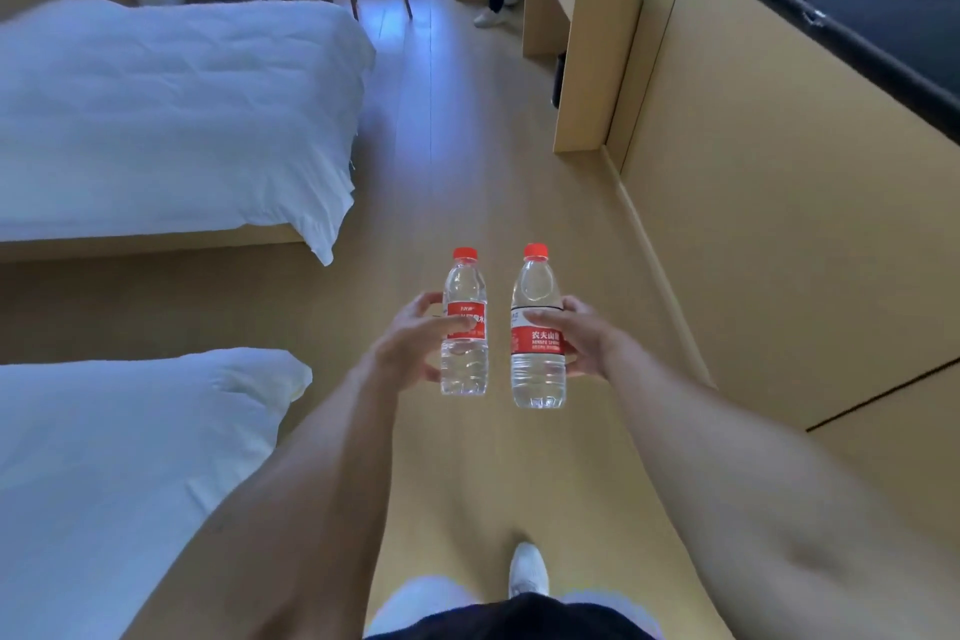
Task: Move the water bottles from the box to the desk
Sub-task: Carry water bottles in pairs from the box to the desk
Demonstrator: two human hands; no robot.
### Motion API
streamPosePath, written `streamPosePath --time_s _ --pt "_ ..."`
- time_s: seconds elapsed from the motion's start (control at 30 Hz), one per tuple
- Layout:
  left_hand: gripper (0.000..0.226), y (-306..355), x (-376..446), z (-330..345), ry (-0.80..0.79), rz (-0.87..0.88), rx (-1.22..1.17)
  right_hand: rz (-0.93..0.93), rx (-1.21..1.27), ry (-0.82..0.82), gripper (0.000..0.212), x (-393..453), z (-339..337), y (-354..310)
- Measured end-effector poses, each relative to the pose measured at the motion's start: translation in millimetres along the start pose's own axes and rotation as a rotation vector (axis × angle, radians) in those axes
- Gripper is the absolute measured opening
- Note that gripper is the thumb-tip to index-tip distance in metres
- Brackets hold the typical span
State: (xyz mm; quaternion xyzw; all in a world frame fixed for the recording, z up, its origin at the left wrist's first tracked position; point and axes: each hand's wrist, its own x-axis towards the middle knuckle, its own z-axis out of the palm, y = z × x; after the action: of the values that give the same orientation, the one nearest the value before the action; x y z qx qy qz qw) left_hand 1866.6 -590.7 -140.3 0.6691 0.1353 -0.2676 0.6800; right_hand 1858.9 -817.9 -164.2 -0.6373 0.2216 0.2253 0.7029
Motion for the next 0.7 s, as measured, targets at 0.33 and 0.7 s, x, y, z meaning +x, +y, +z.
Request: streamPosePath --time_s 0.33,0.7 --pt "0.051 77.6 134.5 -17.3 -0.032 -0.002 -0.049 0.022 -0.043 -0.021 0.046 133.4 -8.0 -97.7" --pt "0.05 201.5 326.8 -72.5 -0.134 -0.013 -0.052 0.024 -0.012 0.088 0.048 298.0 16.0 -227.1"
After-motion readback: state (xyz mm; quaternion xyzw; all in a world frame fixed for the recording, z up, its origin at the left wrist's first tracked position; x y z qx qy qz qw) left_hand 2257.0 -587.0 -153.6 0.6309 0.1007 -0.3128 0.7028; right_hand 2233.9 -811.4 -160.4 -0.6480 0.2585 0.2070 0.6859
